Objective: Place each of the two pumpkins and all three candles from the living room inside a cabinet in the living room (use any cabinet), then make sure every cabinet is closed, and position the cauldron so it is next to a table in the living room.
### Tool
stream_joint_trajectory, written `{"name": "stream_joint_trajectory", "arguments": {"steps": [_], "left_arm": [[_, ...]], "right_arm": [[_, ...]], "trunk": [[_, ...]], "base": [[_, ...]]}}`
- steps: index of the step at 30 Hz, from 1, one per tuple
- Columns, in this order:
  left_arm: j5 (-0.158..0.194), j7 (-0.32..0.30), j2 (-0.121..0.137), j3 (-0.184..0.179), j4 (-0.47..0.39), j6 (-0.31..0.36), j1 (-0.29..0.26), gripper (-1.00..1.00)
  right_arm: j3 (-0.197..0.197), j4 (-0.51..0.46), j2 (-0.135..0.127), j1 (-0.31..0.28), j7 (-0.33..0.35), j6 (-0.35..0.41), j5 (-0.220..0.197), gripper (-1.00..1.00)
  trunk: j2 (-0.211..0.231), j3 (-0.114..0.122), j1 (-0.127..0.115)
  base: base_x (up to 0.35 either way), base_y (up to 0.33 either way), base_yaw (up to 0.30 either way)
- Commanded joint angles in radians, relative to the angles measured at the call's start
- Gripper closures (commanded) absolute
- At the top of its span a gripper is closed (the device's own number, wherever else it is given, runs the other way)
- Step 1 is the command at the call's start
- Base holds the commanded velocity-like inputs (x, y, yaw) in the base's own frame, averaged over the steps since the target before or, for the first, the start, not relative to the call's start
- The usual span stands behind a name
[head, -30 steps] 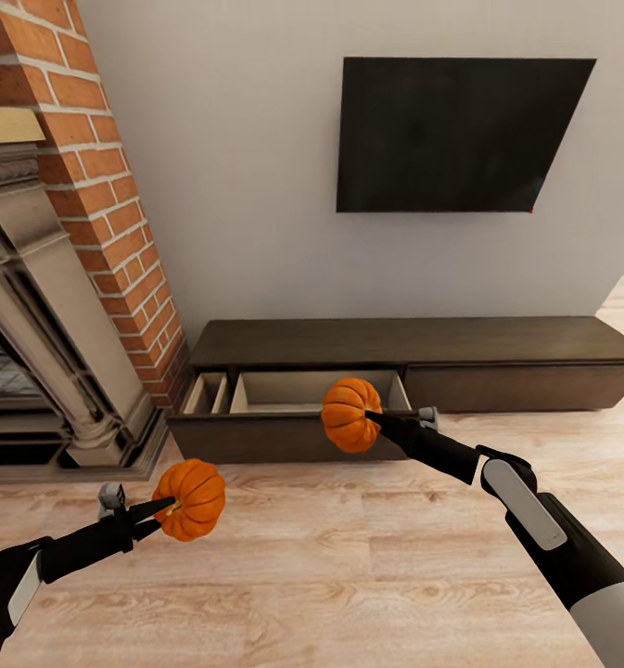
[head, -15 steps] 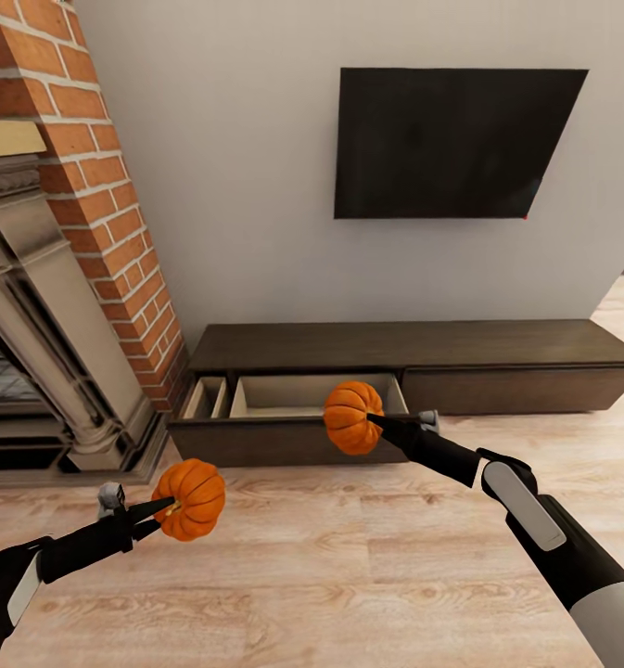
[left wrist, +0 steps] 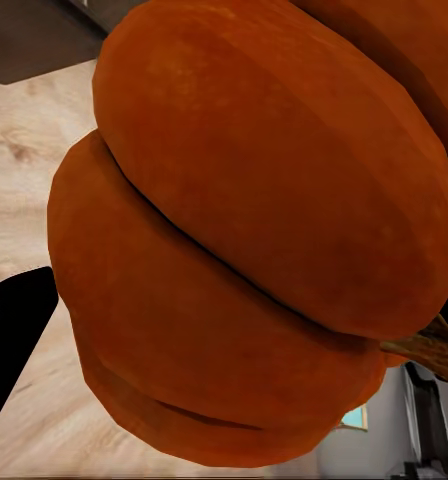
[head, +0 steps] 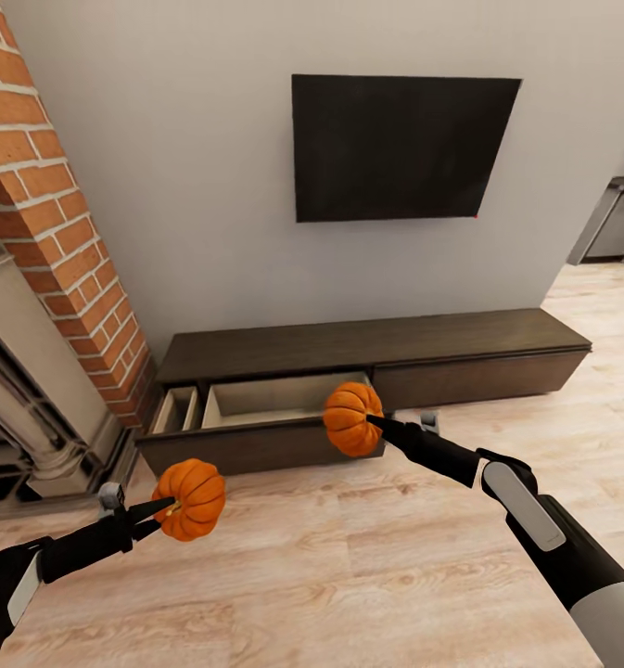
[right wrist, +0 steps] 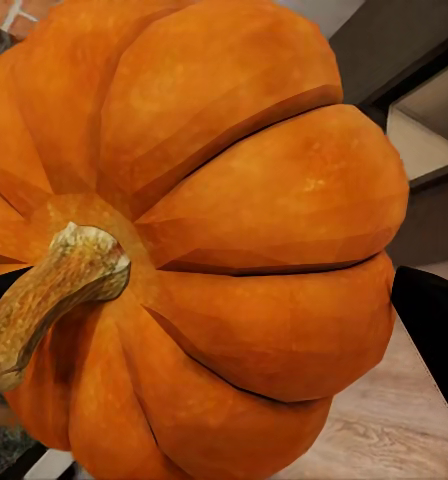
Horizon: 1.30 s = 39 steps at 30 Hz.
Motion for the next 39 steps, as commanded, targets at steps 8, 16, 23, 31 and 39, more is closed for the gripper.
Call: {"name": "stream_joint_trajectory", "arguments": {"steps": [8, 16, 23, 31, 39], "left_arm": [[0.003, -0.002, 0.000, 0.001, 0.001, 0.010, -0.001, 1.00], [0.003, -0.002, 0.000, 0.002, 0.001, 0.010, 0.000, 1.00], [0.003, -0.002, 0.000, 0.002, 0.000, 0.010, 0.000, 1.00], [0.002, -0.002, -0.001, 0.002, 0.000, 0.010, 0.000, 1.00], [0.001, -0.002, -0.001, 0.002, 0.000, 0.010, 0.000, 1.00]], "right_arm": [[0.001, -0.001, -0.001, -0.001, 0.002, 0.003, -0.009, 1.00], [0.002, -0.003, 0.000, -0.001, 0.002, 0.003, -0.009, 1.00], [0.003, -0.002, 0.000, -0.001, 0.004, 0.003, -0.009, 1.00], [0.004, 0.001, 0.000, -0.001, 0.004, 0.004, -0.007, 1.00], [0.017, 0.001, 0.002, -0.001, -0.022, 0.004, 0.029, 1.00]], "trunk": [[-0.001, -0.002, 0.000], [-0.001, -0.002, 0.000], [-0.001, -0.002, 0.000], [-0.001, -0.002, 0.000], [-0.001, -0.002, 0.000]], "base": [[0.003, 0.000, -0.044], [0.252, 0.000, -0.001], [0.340, 0.000, 0.000], [0.343, 0.000, 0.000], [0.343, 0.000, 0.000]]}}
